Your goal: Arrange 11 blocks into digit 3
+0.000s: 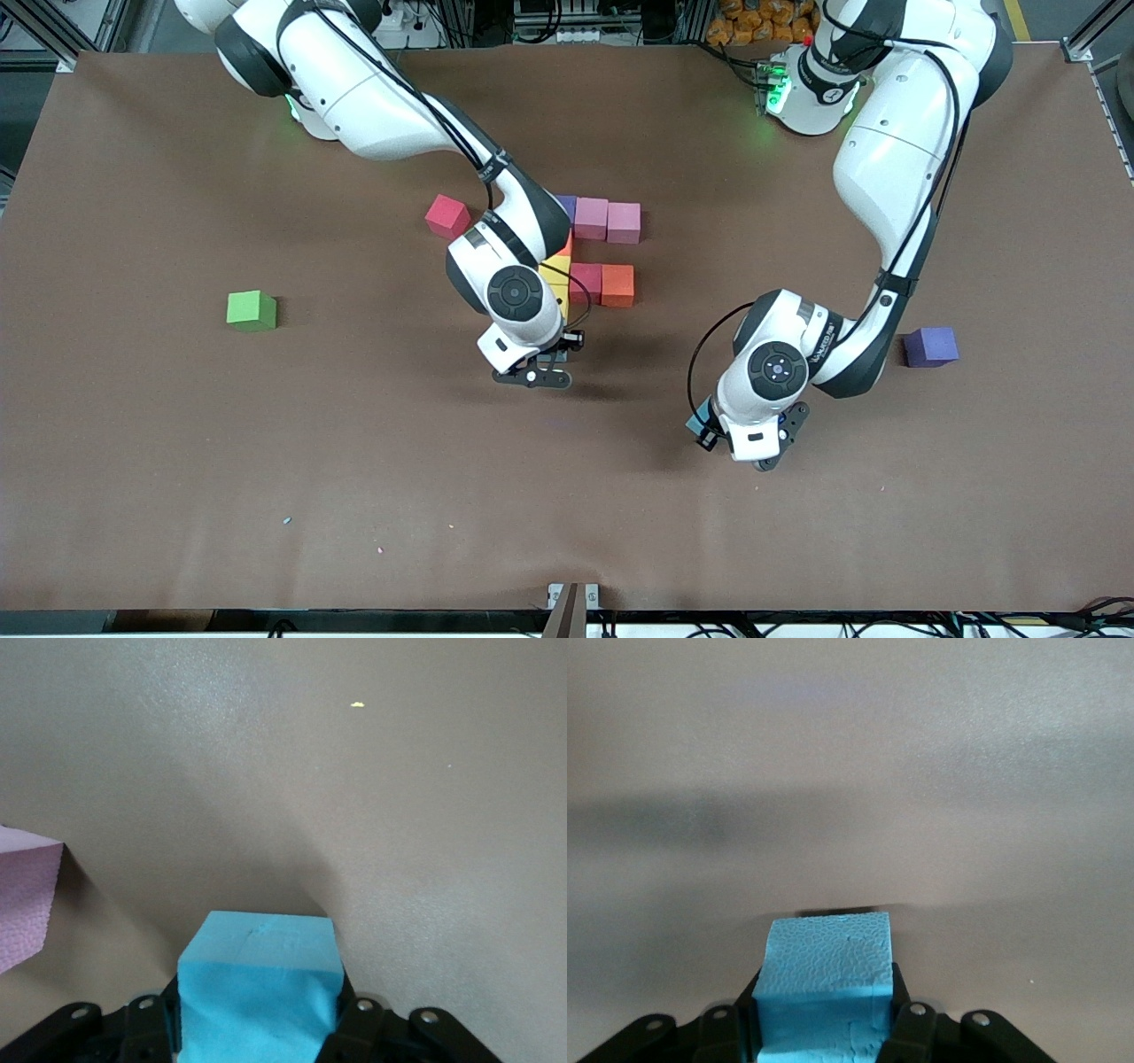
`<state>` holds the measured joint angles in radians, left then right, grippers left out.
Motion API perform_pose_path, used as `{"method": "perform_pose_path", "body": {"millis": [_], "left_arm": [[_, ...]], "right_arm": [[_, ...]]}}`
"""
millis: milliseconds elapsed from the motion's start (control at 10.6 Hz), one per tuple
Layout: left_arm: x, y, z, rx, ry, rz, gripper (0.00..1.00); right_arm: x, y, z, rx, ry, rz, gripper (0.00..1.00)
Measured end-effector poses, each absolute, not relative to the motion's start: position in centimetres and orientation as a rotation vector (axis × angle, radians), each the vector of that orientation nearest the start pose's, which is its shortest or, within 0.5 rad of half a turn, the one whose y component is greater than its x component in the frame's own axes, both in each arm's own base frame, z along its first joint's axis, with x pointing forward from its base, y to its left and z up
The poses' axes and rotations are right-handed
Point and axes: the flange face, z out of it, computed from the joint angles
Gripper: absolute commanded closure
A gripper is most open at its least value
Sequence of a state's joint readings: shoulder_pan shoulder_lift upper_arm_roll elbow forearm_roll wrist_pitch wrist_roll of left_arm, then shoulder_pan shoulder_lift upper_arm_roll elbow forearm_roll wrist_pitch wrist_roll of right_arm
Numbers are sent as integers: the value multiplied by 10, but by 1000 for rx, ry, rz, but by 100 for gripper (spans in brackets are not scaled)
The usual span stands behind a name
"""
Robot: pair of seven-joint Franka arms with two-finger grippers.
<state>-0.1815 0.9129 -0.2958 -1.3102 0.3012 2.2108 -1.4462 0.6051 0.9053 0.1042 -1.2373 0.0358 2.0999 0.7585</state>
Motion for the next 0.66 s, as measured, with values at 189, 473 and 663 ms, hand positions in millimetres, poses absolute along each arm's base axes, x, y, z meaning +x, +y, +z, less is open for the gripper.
{"method": "perform_pose_path", "body": {"millis": [189,473,663], "left_arm": [[691,-286,208,-2845,-1386,-46,81],[692,-288,216,-2852,-1419,-28,87],[692,-288,219,-2855,-1421,-32,90]], "right_arm": [[581,476,213,-3080,160,168,98],[581,477,210,-3092,148,167,98],[580,477,210,-3098,144,173,98]]}}
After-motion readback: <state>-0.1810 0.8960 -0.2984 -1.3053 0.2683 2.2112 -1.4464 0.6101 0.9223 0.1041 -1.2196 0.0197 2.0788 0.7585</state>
